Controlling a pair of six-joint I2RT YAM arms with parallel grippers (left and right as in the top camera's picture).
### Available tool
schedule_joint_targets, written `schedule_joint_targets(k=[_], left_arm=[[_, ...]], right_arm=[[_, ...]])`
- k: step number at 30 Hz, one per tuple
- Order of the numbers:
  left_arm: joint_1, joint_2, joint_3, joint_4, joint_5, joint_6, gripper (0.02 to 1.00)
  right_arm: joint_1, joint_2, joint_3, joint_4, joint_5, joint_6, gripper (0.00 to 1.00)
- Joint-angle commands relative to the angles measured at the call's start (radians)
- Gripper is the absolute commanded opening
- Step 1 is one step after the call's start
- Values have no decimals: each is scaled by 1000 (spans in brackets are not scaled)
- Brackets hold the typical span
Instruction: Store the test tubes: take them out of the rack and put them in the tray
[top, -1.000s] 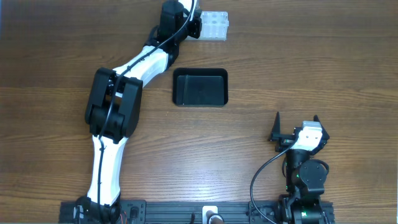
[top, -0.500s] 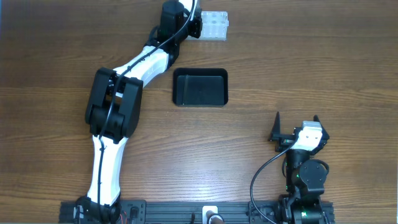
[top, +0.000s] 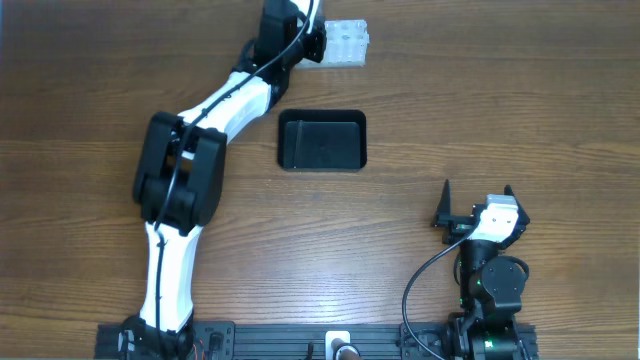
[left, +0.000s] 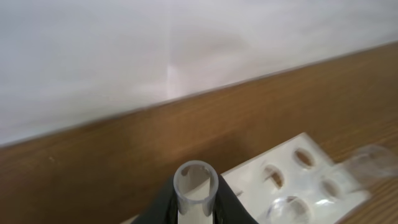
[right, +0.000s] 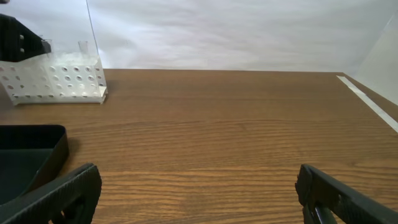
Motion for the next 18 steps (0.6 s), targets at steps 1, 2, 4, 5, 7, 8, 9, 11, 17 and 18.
schedule_joint_targets(k=[1,2,4,5,7,8,9,11,17,18], left_arm=[[-4,-203,21,-26,-16,12,62],[-4,-244,21,-42,-16,12,56],[-4,-296,21,-68,-16,12,45],[-4,-320,21,-83,-16,12,42],[-5,-363,21,-122,-16,12,42],[-6,-380,21,-146,-16,11,40],[-8,-399,21,-183,-16,11,42],[-17,-437,21,-298,-16,1,45],[-64,-478,19,-726,-58,-186,42],[-78,-476,12,-783,-80,-228,40]], right_arm=[[-6,-5,-9,0,-5,-4,991],[-6,-5,-9,0,-5,-4,991],[-6,-5,-9,0,-5,-4,993],[-6,-5,-9,0,-5,-4,991],[-6,-5,-9,0,-5,-4,993],[-6,-5,-9,0,-5,-4,993],[-6,-5,-9,0,-5,-4,993],[-6,-5,-9,0,-5,-4,993],[-6,-5,-9,0,-5,-4,993],[-6,-5,-9,0,-5,-4,991]])
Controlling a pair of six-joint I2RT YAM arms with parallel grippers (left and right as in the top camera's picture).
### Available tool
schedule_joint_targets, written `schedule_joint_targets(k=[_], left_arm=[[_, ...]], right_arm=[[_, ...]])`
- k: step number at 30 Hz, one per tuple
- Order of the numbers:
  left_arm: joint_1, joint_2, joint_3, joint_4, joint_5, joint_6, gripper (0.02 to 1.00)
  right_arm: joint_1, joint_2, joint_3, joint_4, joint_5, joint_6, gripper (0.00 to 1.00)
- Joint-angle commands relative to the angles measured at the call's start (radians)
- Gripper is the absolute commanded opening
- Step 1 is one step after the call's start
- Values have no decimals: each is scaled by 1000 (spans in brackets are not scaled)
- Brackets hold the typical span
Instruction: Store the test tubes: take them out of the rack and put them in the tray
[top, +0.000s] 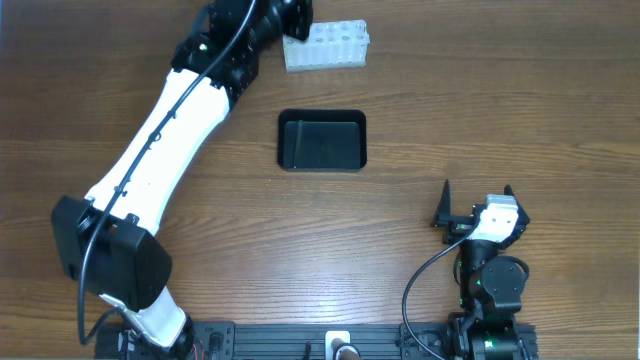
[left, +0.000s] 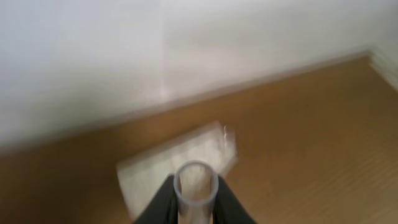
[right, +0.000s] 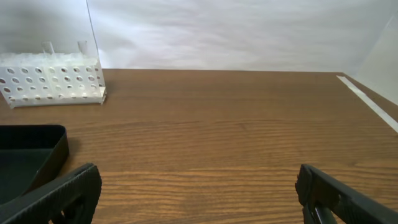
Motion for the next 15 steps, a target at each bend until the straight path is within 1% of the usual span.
schedule_joint_targets(k=[1,4,9,15], left_arm=[[-62,-4,-23,-234,-82,-213,40],[-105,-2,-75,-299,-149,-309,40],[-164,21,-172,-281,-232,-381,40],[-174,88,-190,-266,-254,-393,40]], right_arm=[[-6,-5,-9,0,-5,-4,993],[-6,-5,-9,0,-5,-4,991],[-6,-5,-9,0,-5,-4,993],[-6,-5,-9,0,-5,-4,991]])
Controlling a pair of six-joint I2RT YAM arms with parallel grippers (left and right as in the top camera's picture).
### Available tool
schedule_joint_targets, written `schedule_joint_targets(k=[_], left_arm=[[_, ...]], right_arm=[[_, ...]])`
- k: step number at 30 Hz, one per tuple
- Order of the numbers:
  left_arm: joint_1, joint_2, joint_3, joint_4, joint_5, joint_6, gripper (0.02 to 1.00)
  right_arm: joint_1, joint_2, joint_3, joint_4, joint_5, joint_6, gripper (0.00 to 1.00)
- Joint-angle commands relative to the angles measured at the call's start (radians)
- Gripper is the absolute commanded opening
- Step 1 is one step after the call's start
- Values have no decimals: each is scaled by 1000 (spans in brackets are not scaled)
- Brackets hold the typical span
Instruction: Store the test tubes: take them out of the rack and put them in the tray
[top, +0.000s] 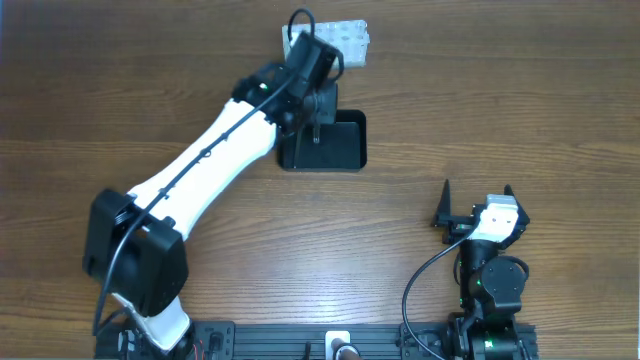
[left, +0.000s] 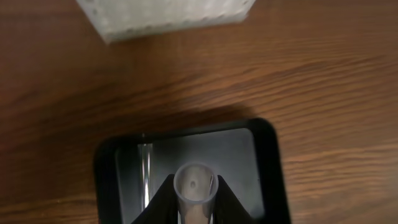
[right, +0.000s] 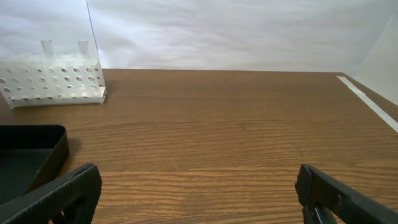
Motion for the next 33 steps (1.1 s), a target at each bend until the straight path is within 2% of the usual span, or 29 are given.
schedule_joint_targets(k=[1,33], left_arm=[[5,72,-15,24,-62,-50,42],[16,245,-15,37,-73,-35,49]], right_arm=[[-6,-5,-9,0,-5,-4,991],[-6,-5,-9,0,-5,-4,991]])
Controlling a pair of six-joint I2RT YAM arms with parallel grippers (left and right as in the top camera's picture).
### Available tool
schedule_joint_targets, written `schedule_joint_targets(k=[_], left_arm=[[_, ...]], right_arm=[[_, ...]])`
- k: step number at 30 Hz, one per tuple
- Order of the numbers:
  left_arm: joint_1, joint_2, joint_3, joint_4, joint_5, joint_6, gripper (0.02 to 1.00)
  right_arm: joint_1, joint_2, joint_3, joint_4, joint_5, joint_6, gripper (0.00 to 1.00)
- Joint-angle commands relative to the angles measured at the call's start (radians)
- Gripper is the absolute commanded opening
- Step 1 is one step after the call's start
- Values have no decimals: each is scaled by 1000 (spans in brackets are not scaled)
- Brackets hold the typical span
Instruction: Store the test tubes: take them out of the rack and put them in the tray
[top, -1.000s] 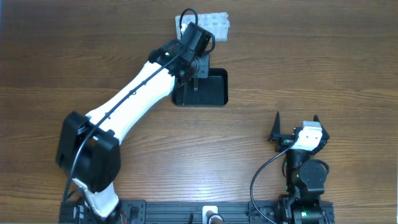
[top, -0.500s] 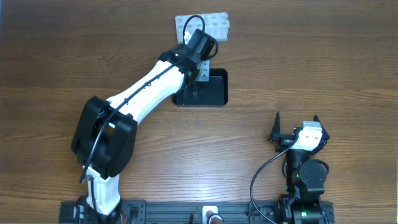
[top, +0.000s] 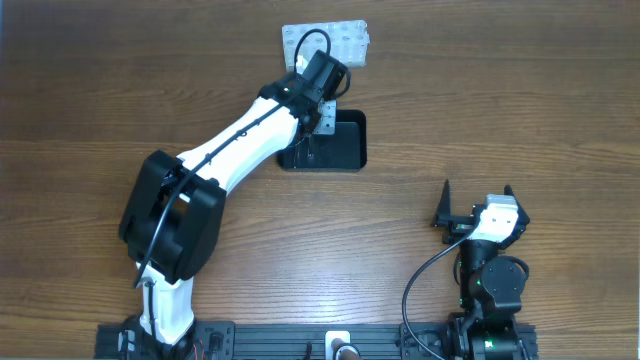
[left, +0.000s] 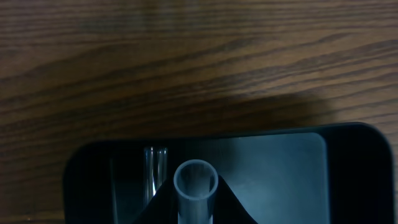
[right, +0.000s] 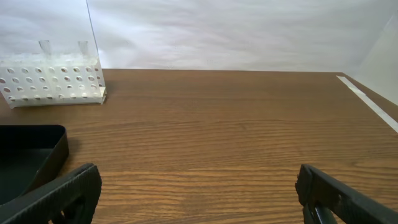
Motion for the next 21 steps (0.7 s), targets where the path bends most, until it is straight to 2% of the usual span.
schedule_joint_targets(k=[1,10,16,21], left_arm=[[13,60,-6,-8,-19,0,51],[16,65,-6,-7,-19,0,106],[16,65,-6,-7,-19,0,261],[16,40,-6,-7,-23,0,294]], right_arm=[[-6,-5,-9,0,-5,-4,993],[-6,-5,-9,0,-5,-4,991],[-6,-5,-9,0,-5,-4,991],[-6,-5,-9,0,-5,-4,991]])
